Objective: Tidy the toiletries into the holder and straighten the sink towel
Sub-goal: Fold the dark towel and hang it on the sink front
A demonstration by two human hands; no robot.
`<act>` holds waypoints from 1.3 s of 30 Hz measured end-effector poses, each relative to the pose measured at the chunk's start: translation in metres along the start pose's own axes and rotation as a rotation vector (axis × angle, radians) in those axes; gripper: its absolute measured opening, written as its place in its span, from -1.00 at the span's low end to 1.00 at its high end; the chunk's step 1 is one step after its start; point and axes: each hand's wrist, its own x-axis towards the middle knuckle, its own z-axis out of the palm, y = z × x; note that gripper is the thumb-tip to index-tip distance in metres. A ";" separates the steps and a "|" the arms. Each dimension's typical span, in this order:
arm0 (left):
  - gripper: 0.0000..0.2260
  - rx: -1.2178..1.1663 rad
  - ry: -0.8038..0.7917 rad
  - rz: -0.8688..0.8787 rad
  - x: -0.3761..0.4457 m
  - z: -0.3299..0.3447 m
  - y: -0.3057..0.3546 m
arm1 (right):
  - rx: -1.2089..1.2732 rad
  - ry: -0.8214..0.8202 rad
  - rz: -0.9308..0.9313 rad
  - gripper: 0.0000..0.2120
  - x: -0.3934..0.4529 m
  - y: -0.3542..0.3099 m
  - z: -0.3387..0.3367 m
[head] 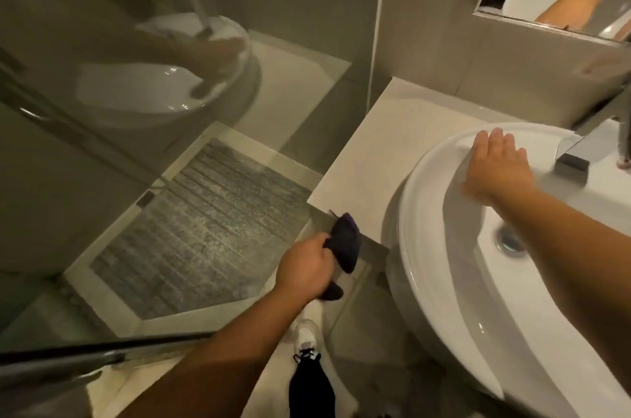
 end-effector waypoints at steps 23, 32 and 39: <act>-0.49 0.258 -0.108 0.794 0.301 0.025 0.225 | 0.091 0.108 0.097 -0.25 0.013 -0.016 0.016; -0.43 0.723 -0.341 1.112 0.316 0.049 0.200 | 0.093 0.207 0.069 -0.22 0.018 -0.013 0.035; -0.46 0.642 -0.314 0.982 0.234 0.021 0.126 | 0.078 0.090 0.050 -0.20 0.009 -0.008 0.021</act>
